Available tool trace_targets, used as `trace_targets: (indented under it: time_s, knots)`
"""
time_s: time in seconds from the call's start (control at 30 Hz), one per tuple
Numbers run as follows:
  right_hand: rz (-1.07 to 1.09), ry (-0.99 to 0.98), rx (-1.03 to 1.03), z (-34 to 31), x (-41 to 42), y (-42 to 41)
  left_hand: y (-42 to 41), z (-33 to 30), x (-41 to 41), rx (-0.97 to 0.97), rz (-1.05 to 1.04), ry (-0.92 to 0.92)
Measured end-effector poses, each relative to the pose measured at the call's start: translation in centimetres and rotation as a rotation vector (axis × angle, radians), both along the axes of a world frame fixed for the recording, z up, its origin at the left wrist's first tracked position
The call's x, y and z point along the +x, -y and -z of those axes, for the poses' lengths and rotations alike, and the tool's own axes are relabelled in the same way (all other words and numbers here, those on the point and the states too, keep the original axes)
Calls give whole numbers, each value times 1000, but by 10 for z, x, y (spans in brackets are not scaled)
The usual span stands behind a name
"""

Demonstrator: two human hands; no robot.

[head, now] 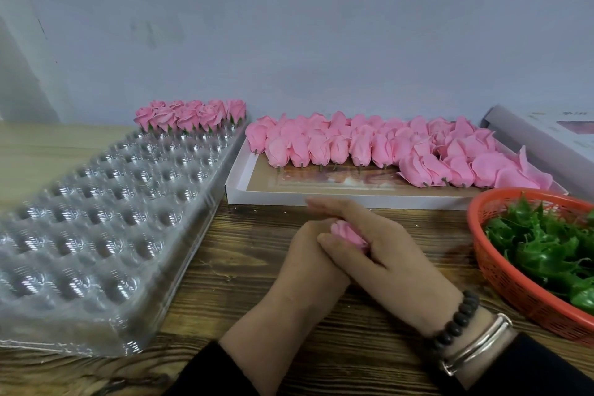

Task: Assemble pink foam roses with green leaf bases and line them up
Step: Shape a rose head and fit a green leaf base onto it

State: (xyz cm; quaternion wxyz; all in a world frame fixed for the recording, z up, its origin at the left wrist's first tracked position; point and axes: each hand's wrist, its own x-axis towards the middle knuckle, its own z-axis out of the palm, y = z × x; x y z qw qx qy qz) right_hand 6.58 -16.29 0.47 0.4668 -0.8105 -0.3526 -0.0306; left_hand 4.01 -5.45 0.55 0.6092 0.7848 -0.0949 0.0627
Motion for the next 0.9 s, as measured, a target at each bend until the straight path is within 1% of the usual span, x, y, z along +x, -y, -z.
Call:
trace_targets:
  time_s: [0.07,0.17,0.27,0.37,0.47,0.53,0.6,0.67,0.77,0.9]
  knots:
    - [11,-27,53,0,0,5,-7,-4,0,-68,11,-40]
    - [49,-1,137,1,0,10,-19,-2,5,-160,-5,-49]
    - [80,39,239,1,0,10,-25,1,6,-180,-32,-30]
    - [108,91,302,1,0,8,-26,4,7,-146,-31,-8]
    - [74,141,261,-2,-2,7,-27,7,10,-52,-30,42]
    - [39,147,214,-4,-3,7,-28,10,12,-45,-5,10]
    - [7,138,138,-7,-2,9,-28,10,12,-22,30,-24]
    - [-33,94,29,-10,-2,11,-26,9,11,43,52,-22]
    - [-43,40,-60,-14,-1,13,-25,9,9,25,66,-66]
    - [-28,4,-62,-17,-1,13,-21,10,8,-28,77,-68]
